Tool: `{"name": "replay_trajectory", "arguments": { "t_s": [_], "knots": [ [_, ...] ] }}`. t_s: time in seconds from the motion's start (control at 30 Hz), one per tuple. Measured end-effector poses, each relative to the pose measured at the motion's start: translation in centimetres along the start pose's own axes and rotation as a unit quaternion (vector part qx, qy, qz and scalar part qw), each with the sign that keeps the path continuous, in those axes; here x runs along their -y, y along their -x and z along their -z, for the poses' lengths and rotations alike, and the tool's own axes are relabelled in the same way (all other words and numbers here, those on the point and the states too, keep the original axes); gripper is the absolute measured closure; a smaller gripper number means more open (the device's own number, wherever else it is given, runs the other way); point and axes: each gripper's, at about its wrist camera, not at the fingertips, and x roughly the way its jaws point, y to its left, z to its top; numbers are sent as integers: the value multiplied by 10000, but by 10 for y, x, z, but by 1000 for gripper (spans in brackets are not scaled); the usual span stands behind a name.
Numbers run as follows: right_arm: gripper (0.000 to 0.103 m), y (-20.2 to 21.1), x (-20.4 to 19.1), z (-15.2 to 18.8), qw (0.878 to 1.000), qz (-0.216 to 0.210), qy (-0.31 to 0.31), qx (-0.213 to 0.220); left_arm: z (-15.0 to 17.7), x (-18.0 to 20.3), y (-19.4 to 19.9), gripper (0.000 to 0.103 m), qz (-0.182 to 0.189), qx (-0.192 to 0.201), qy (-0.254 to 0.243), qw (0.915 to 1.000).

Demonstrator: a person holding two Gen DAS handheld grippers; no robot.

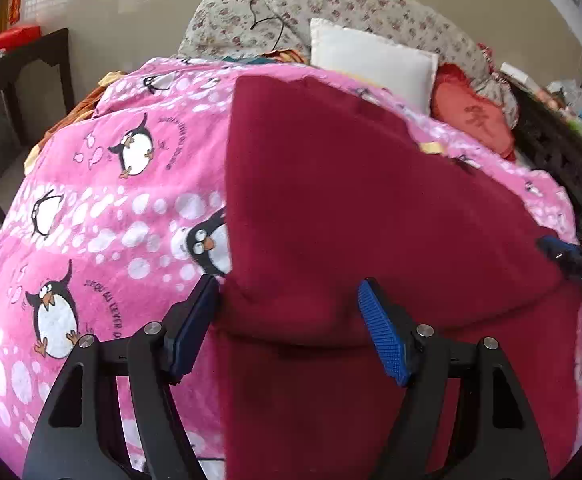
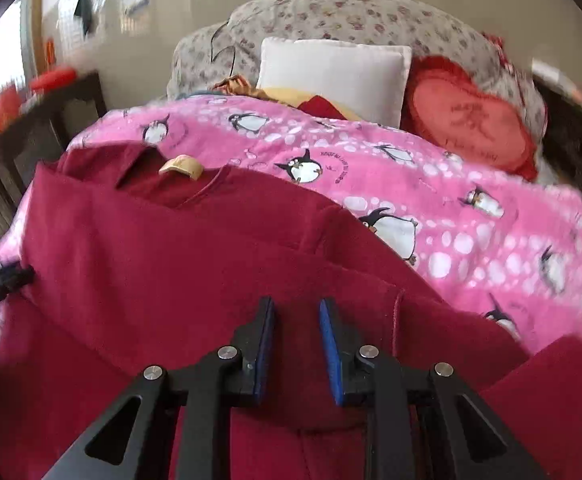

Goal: Fold small clothes

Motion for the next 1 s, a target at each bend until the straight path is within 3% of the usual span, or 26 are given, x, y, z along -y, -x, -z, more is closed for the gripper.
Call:
{"name": "replay_trajectory", "arguments": {
  "t_s": [0.1, 0.23, 0.37, 0.47, 0.53, 0.63, 0.7, 0.8, 0.93, 1.0],
  "knots": [
    [80, 30, 18, 2, 9991, -220, -332, 143, 1, -12, 4, 30, 229, -118, 278, 9993],
    [75, 68, 35, 14, 9972, -6, -443, 603, 3, -18, 26, 30, 447, 67, 585, 9973],
    [75, 32, 36, 31, 9994, -124, -309, 33, 5, -7, 37, 30, 612, 31, 596, 9963],
    [74, 56, 45, 41, 9962, -357, -746, 259, 11, 4, 49, 30, 686, 36, 391, 9969],
    [66, 85, 59, 57, 9899, -619, -1107, 636, 15, 9, 56, 30, 681, 112, 245, 9973],
    [56, 115, 85, 86, 9834, -452, -1474, 961, 18, 10, 61, 30, 695, 234, 162, 9972],
    [53, 129, 114, 101, 9725, -393, -1974, 1173, 19, 5, 55, 30, 723, 223, 283, 9967],
    [26, 139, 161, 111, 9421, -493, -2982, 1453, 21, -6, 41, 30, 837, -18, 650, 9944],
    [23, 127, 199, 108, 8861, -1185, -4174, 1628, 22, -10, 41, 30, 950, -15, 777, 9924],
    [23, 117, 207, 101, 8803, -1216, -4313, 1555, 21, -10, 44, 30, 851, 62, 704, 9939]
  ]
}}
